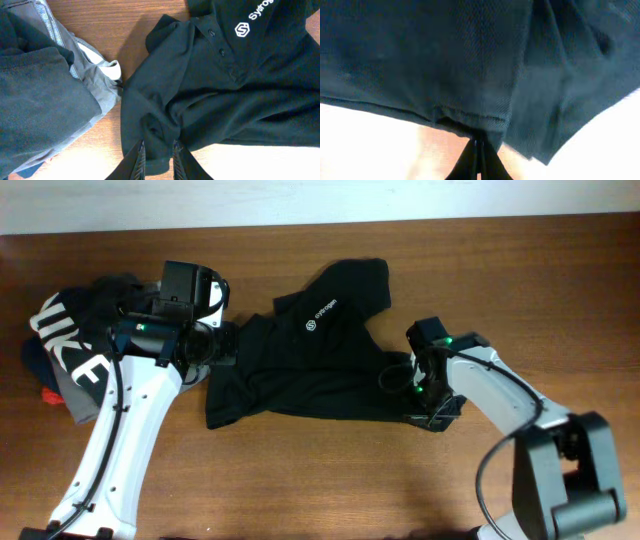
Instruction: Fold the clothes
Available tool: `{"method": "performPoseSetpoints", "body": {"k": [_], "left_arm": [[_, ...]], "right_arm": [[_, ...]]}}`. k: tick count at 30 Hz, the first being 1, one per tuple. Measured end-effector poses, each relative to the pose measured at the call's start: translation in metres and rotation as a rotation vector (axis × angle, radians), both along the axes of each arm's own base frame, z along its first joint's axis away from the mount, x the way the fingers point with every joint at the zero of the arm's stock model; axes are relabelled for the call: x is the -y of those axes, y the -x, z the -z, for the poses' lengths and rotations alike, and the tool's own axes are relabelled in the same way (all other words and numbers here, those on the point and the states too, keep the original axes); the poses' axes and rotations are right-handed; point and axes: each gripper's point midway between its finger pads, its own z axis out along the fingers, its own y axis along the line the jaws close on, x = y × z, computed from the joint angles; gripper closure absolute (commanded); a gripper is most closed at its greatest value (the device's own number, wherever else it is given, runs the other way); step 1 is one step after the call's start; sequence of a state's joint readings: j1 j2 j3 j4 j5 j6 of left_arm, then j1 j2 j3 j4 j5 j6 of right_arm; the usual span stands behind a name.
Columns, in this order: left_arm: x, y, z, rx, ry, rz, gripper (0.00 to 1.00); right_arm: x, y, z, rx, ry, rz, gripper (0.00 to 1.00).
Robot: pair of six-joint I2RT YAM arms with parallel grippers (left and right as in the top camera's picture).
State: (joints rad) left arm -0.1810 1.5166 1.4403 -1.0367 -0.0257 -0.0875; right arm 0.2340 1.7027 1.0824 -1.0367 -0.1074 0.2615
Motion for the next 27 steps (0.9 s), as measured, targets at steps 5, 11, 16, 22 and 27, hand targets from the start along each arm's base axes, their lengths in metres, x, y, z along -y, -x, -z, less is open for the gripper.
{"method": "performPoseSetpoints", "body": {"k": [5,11,16,22,27], "left_arm": [[-0.001,0.004,0.002,-0.019,-0.001,-0.001,0.56],[0.0,0.01,0.004,-0.044,0.004,0.0,0.42],[0.01,0.016,0.01,-0.078,0.056,0.024,0.42],[0.028,0.042,0.053,-0.188,0.085,0.133,0.38],[0.052,0.071,0.093,-0.271,0.063,0.294,0.38]], "right_arm": [[0.019,-0.017,-0.073,0.161,0.012,0.05,0.96],[0.04,-0.021,-0.156,0.415,0.014,0.102,0.96],[0.042,-0.014,-0.16,0.415,0.019,0.096,0.96],[0.041,-0.019,-0.161,0.432,0.017,0.09,0.96],[0.041,-0.021,-0.162,0.441,0.016,0.087,0.96]]}}
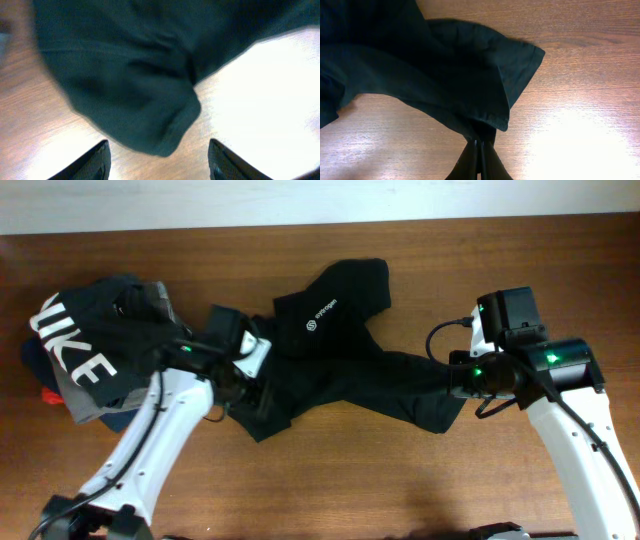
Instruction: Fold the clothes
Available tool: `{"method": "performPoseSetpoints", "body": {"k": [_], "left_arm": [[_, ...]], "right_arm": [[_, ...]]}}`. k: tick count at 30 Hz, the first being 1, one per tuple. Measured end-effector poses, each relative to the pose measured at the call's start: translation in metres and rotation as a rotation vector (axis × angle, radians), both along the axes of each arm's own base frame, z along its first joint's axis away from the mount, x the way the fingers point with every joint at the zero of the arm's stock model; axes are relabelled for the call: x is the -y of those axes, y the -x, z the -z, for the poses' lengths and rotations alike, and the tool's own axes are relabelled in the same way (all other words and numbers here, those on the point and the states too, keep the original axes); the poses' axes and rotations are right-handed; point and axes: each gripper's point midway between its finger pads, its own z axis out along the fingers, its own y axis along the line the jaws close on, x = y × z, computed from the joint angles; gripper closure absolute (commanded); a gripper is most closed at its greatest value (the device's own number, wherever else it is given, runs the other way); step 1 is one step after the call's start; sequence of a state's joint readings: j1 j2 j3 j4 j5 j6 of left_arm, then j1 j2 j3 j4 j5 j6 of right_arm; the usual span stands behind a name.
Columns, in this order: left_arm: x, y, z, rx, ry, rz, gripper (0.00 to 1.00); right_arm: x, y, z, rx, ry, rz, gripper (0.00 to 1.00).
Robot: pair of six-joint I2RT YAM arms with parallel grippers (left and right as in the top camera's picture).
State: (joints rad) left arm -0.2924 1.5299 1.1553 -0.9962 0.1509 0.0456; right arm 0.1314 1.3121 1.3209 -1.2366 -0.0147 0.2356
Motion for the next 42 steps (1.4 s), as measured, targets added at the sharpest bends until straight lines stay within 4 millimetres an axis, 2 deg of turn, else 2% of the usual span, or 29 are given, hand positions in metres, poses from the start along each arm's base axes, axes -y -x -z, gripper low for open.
{"method": "performPoseSetpoints", "body": {"k": [6,10,14,16,18,20,22,23,26,29,31,34,39,42], "left_arm": [[0.028,0.017,0.025,-0.023,-0.01,0.139,0.38],[0.036,0.027,0.042,-0.056,-0.072,0.203,0.38],[0.039,0.028,0.059,-0.072,-0.142,0.241,0.4],[0.039,0.026,0.068,-0.079,-0.162,0.247,0.47],[0.037,0.023,0.075,-0.081,-0.187,0.249,0.6],[0.033,0.02,0.081,-0.081,-0.217,0.251,0.75],[0.029,0.016,0.085,-0.066,-0.245,0.248,0.95],[0.028,0.013,0.085,-0.053,-0.257,0.24,1.0],[0.021,0.011,0.083,-0.047,-0.297,0.234,1.0],[0.006,0.016,0.071,-0.088,-0.377,0.192,1.0],[-0.002,0.01,0.053,-0.078,-0.433,0.144,1.0],[-0.012,-0.007,0.016,-0.006,-0.493,0.056,1.0],[-0.038,-0.035,-0.059,0.197,-0.488,-0.129,1.0],[-0.053,-0.036,-0.081,0.254,-0.479,-0.196,1.0]], "right_arm": [[0.0,0.0,0.0,0.001,0.0,0.0,0.96],[0.0,-0.001,0.0,0.002,0.0,0.0,0.96],[0.0,-0.001,0.0,0.003,0.0,0.0,0.96],[0.0,-0.001,0.0,0.003,0.0,0.0,0.96],[0.0,-0.001,0.0,0.002,0.0,0.0,0.96],[0.0,-0.001,0.0,0.003,0.0,0.0,0.96],[0.0,-0.001,0.0,0.003,0.0,0.0,0.96],[0.0,-0.001,0.0,0.003,-0.001,0.0,0.96],[0.0,-0.001,0.0,0.002,0.0,0.0,0.96],[0.0,-0.001,0.0,0.003,0.0,0.0,0.96],[0.0,-0.001,0.0,0.003,-0.001,0.002,0.96],[0.004,-0.001,0.0,0.003,0.0,0.016,0.96],[0.025,-0.003,0.0,0.004,0.014,0.085,0.96],[0.033,-0.003,0.0,0.004,0.017,0.115,0.96]]}}
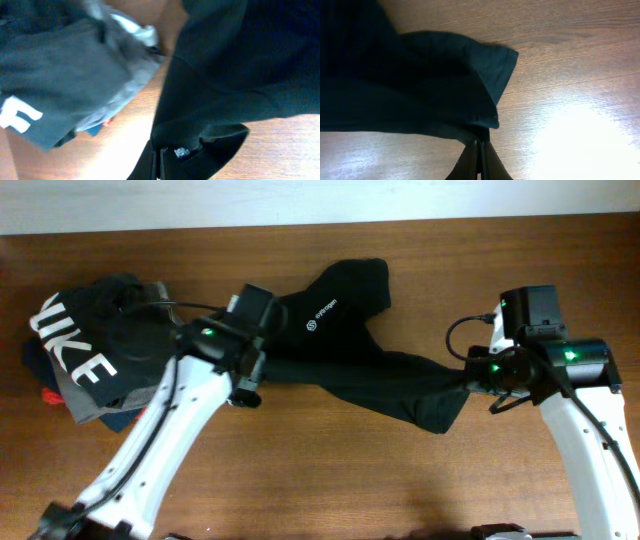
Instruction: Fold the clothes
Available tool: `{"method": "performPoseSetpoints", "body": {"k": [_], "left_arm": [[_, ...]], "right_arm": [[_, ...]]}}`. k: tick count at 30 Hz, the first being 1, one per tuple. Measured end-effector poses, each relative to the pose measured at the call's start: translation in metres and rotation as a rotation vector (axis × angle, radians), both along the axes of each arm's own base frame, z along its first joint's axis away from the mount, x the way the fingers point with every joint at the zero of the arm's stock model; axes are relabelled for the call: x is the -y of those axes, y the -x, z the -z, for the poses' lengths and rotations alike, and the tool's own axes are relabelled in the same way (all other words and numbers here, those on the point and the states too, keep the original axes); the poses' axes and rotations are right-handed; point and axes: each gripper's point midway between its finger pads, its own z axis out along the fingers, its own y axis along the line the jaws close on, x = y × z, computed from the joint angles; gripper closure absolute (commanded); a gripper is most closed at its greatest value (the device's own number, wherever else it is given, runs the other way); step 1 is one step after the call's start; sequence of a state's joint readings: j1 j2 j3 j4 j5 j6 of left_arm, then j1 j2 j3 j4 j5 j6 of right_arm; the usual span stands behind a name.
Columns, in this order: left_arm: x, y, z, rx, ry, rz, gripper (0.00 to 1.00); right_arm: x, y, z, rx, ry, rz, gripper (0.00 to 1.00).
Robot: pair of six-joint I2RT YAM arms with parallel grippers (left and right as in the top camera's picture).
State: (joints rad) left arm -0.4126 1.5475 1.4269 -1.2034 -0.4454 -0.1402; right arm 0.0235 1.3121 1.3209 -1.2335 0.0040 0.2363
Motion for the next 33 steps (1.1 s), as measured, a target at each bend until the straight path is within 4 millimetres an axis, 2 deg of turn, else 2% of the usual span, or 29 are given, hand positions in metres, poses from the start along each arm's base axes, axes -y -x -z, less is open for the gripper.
{"method": "performPoseSetpoints", "body": {"k": [5,7,10,14,16,17,18,21,23,25,29,33], "left_arm": [[-0.009,0.004,-0.014,0.041,0.012,-0.03,1.0],[-0.009,0.005,-0.022,0.062,0.022,-0.029,1.0],[-0.006,0.003,-0.055,0.142,0.068,-0.025,1.0],[-0.002,0.004,-0.127,0.321,0.174,-0.011,1.0],[-0.001,0.01,-0.174,0.44,0.237,0.013,1.0],[-0.001,0.015,-0.198,0.497,0.265,0.031,1.0],[-0.001,0.021,-0.223,0.561,0.297,0.053,1.0],[-0.003,0.043,-0.285,0.716,0.365,0.122,1.0],[-0.004,0.061,-0.32,0.806,0.398,0.175,1.0],[-0.005,0.078,-0.345,0.873,0.417,0.226,1.0],[-0.007,0.097,-0.372,0.946,0.431,0.287,1.0],[-0.005,0.099,-0.371,0.936,0.424,0.31,1.0]], "right_arm": [[0.007,0.003,-0.003,-0.008,0.006,0.01,0.96],[0.009,0.002,-0.014,0.006,0.01,0.009,0.96],[0.011,0.0,-0.046,0.072,0.015,0.01,0.96],[0.011,0.005,-0.107,0.218,0.018,0.009,0.96],[0.012,0.014,-0.149,0.324,0.022,0.011,0.96],[0.012,0.018,-0.163,0.361,0.022,0.012,0.96],[0.012,0.025,-0.186,0.42,0.024,0.012,0.96],[0.012,0.044,-0.229,0.542,0.024,0.014,0.96],[0.011,0.06,-0.259,0.63,0.025,0.014,0.96],[0.011,0.075,-0.283,0.707,0.025,0.015,0.96],[0.011,0.102,-0.306,0.788,0.026,0.016,0.96],[0.011,0.113,-0.306,0.788,0.03,0.019,0.96]]}}
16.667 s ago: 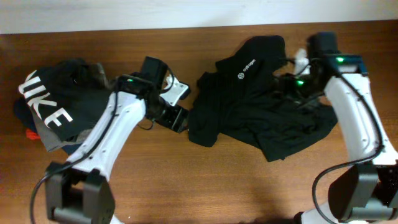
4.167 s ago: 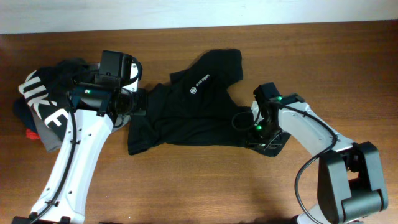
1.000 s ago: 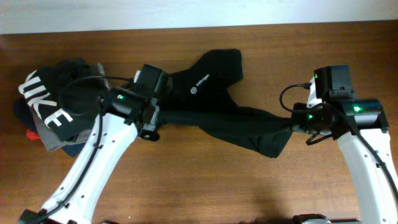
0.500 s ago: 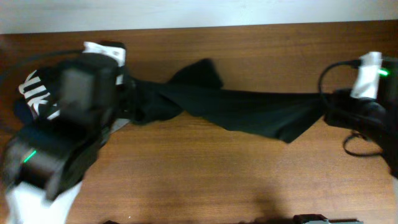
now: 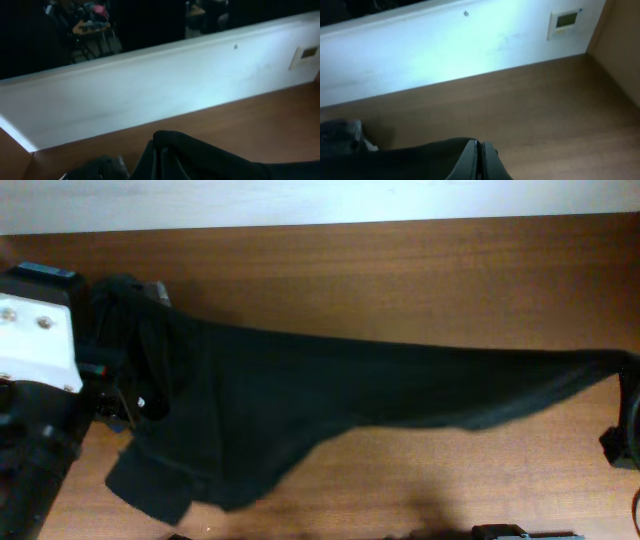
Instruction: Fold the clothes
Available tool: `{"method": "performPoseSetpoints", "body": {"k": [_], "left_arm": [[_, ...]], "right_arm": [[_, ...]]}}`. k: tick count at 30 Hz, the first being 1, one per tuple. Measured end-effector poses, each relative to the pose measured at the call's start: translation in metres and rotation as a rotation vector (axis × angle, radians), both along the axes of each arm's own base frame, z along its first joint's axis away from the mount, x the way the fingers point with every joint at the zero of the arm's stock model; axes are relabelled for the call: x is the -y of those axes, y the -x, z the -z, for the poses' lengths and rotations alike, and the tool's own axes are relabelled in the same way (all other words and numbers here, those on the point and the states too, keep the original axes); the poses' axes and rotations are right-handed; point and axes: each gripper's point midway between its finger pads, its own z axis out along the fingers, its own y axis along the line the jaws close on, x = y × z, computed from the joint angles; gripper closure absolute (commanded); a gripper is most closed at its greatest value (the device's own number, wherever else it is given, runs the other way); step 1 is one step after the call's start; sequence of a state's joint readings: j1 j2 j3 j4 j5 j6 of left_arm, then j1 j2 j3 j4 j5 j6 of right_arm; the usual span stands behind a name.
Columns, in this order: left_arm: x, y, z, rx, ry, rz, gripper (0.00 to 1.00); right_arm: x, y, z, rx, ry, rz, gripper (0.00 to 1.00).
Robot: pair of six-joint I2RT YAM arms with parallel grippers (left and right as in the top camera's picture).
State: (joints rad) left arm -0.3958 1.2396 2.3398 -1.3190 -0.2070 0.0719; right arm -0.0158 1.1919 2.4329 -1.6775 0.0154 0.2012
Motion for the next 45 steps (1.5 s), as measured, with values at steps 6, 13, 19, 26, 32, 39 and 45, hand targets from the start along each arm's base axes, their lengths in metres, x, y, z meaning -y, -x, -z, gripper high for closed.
{"method": "performPoseSetpoints", "body": {"k": [6,13,19,26,32,39,45], "left_arm": [[0.012,-0.025,0.025,-0.099,-0.05,0.013,1.0],[0.044,-0.101,0.08,-0.277,-0.15,0.023,1.0],[0.077,-0.18,0.152,-0.427,-0.253,0.044,0.97],[0.121,-0.288,0.257,-0.483,-0.364,0.084,0.69],[0.129,-0.355,0.336,-0.468,-0.425,0.01,0.13],[0.079,-0.345,0.344,-0.57,-0.525,-0.133,0.01],[0.056,-0.303,0.309,-0.666,-0.512,-0.158,0.01]], "right_arm": [[0.004,-0.017,0.013,-0.072,0.007,0.018,0.96],[0.01,-0.08,0.054,-0.27,0.02,0.04,0.96],[0.014,-0.174,0.12,-0.484,0.033,0.048,0.96],[0.029,-0.288,0.199,-0.548,0.053,0.089,0.95],[0.07,-0.346,0.257,-0.557,0.041,0.159,0.3],[0.119,-0.308,0.281,-0.709,-0.014,0.242,0.27],[0.132,-0.268,0.287,-0.822,-0.134,0.241,0.27]]}}
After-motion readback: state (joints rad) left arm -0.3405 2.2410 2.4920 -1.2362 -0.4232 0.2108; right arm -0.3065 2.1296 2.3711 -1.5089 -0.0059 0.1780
